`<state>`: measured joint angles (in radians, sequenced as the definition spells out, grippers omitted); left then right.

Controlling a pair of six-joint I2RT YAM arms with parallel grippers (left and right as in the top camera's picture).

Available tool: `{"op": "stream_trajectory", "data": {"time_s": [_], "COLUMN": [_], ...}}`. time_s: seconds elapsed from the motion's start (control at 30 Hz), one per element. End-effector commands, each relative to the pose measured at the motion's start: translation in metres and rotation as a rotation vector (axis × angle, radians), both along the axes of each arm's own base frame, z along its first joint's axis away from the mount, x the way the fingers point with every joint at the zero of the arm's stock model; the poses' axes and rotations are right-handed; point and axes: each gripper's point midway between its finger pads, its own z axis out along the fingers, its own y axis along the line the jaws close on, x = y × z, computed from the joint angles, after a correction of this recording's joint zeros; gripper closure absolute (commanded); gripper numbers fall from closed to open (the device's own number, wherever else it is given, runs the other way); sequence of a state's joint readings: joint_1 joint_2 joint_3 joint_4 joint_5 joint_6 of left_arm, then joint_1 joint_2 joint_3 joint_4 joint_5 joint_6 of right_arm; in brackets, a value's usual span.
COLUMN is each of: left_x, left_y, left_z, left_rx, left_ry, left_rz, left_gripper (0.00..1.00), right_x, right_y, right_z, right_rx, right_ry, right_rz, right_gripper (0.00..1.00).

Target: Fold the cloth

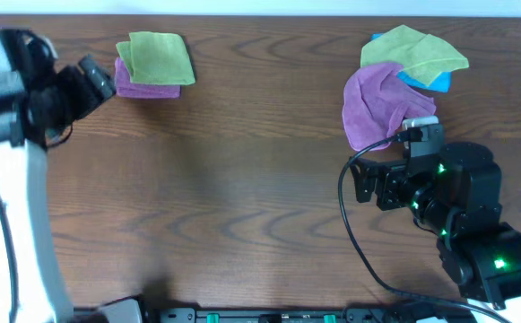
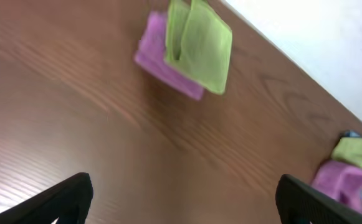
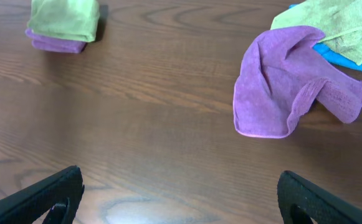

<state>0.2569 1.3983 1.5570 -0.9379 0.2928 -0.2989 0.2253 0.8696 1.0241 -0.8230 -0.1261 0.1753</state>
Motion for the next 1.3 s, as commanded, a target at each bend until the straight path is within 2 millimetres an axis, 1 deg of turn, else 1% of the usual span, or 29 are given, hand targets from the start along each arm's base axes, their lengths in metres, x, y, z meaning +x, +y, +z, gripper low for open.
{"op": "stream_trajectory", "data": {"time_s": [0.0, 0.07, 0.1, 0.13, 0.17, 0.23, 0.3, 0.43, 0.53, 0.67, 0.77, 0.9, 1.0, 1.27], "left_x": [-0.031, -0.052, -0.062, -0.076, -0.085, -0.103, -0.123, -0.146, -0.155, -0.161, -0.164, -0.168, -0.175, -0.192], "left_y": [0.006, 0.000, -0.003, -0.009, -0.013, -0.022, -0.031, -0.043, -0.047, -0.052, -0.057, -0.058, -0.054, -0.048], "left_z": [0.029, 0.035, 0.034, 0.029, 0.025, 0.011, -0.011, -0.053, -0.084, -0.122, -0.145, -0.158, -0.173, -0.198], "left_rx": [0.189, 0.234, 0.255, 0.290, 0.309, 0.345, 0.367, 0.382, 0.378, 0.376, 0.389, 0.449, 0.495, 0.507], "left_ry": [-0.127, -0.223, -0.263, -0.315, -0.344, -0.392, -0.423, -0.441, -0.439, -0.425, -0.416, -0.389, -0.314, -0.187], "left_rz": [-0.031, -0.041, -0.045, -0.064, -0.076, -0.109, -0.140, -0.181, -0.193, -0.219, -0.253, -0.308, -0.325, -0.337], "left_gripper": [0.05, 0.05, 0.05, 0.05, 0.05, 0.05, 0.05, 0.05, 0.05, 0.05, 0.05, 0.05, 0.05, 0.05], "right_x": [0.000, 0.000, 0.000, 0.000, 0.000, 0.000, 0.000, 0.000, 0.000, 0.000, 0.000, 0.000, 0.000, 0.000], "right_y": [-0.005, -0.005, -0.005, -0.005, -0.005, -0.005, -0.005, -0.005, -0.005, -0.005, -0.005, -0.005, -0.005, -0.005], "right_z": [-0.001, -0.001, -0.001, -0.001, -0.001, -0.001, -0.001, -0.001, -0.001, -0.001, -0.001, -0.001, -0.001, -0.001], "right_rx": [-0.013, -0.012, -0.013, -0.013, -0.013, -0.013, -0.012, -0.013, -0.013, -0.013, -0.013, -0.013, -0.013, -0.013], "right_ry": [-0.003, -0.003, -0.003, -0.003, -0.003, -0.003, -0.003, -0.003, -0.003, -0.003, -0.003, -0.003, -0.003, -0.003], "right_rz": [-0.014, -0.014, -0.014, -0.014, -0.014, -0.014, -0.014, -0.014, -0.014, -0.014, -0.014, -0.014, -0.014, -0.014], "right_gripper": [0.01, 0.01, 0.01, 0.01, 0.01, 0.01, 0.01, 0.01, 0.01, 0.01, 0.01, 0.01, 0.01, 0.01]}}
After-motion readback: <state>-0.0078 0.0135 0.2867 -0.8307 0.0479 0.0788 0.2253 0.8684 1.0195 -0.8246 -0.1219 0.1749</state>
